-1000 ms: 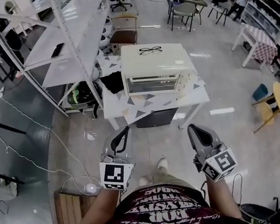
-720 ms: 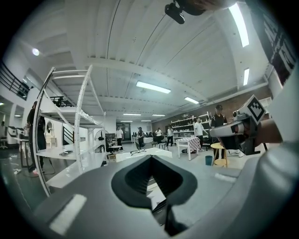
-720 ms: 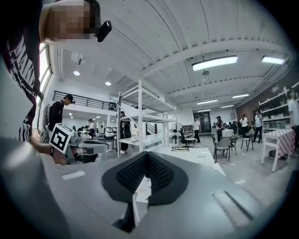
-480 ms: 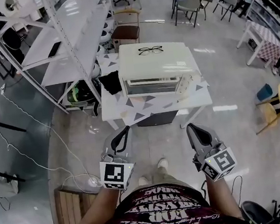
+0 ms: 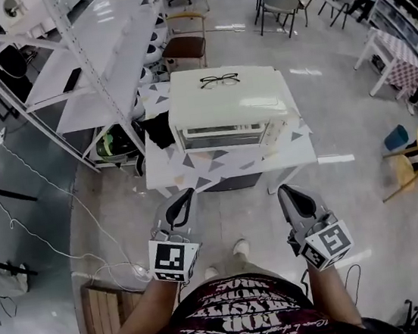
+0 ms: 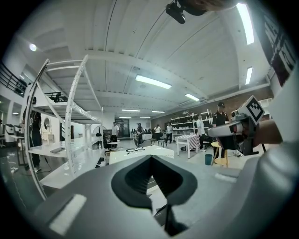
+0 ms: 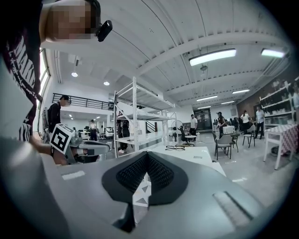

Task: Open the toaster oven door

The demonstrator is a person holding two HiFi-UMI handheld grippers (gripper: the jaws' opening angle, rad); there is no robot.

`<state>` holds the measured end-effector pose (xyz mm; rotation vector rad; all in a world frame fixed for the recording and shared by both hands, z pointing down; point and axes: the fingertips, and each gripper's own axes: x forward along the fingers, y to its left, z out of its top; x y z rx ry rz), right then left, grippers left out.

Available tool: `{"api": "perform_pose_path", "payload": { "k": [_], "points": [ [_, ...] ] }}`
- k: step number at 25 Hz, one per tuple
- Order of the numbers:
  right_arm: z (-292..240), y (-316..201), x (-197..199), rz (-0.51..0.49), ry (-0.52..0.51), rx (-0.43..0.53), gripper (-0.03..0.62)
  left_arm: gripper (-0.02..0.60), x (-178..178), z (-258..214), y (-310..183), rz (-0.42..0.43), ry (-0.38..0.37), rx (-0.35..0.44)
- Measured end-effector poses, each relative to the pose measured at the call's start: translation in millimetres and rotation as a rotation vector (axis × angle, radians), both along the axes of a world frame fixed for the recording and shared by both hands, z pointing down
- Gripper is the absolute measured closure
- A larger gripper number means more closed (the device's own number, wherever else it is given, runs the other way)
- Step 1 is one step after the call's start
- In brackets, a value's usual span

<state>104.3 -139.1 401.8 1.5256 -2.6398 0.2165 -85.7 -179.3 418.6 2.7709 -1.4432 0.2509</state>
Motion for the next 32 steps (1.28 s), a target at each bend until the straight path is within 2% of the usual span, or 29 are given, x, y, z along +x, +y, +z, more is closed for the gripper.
{"api": "perform_pose_path", "payload": {
  "k": [10,19,26,32],
  "points": [
    [-8,-46,25,-0.021,-0.008,0.016,0.571,0.58,29,-8,-48,-0.004,0.002,0.003],
    [-10,-90,51,-0.075,-0.027,0.032,0.571,0.58,48,-13,-82,-0.064,0.002,0.004],
    [-6,-109,67,-0.107,-0.042,0.039,0.571,0.58,59,-10,-90,-0.111,0.003,0.009],
    [-1,-118,66,-0.125,-0.066,0.032,0.571,0.58,55,-7,-93,-0.14,-0.027,0.001]
  ]
}}
